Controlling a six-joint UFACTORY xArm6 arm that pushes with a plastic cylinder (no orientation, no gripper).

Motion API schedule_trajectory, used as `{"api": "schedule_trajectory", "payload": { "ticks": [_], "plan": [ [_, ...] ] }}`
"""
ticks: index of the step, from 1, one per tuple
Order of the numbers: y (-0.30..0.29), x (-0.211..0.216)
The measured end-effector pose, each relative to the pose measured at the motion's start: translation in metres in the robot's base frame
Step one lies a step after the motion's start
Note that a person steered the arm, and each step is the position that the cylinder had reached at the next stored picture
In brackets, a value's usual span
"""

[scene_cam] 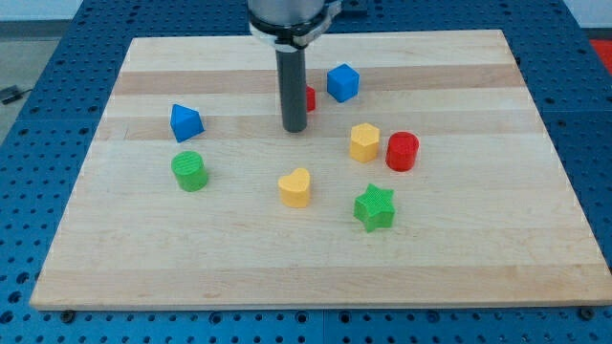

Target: Move the red star left to the blue cube

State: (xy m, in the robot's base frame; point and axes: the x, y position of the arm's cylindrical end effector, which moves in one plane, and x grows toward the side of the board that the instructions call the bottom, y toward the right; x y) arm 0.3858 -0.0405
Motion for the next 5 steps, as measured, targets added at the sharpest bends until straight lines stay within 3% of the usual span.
{"api": "schedule_trajectory", "payload": {
  "ticks": [5],
  "plan": [
    [0.026, -0.028]
  ]
}}
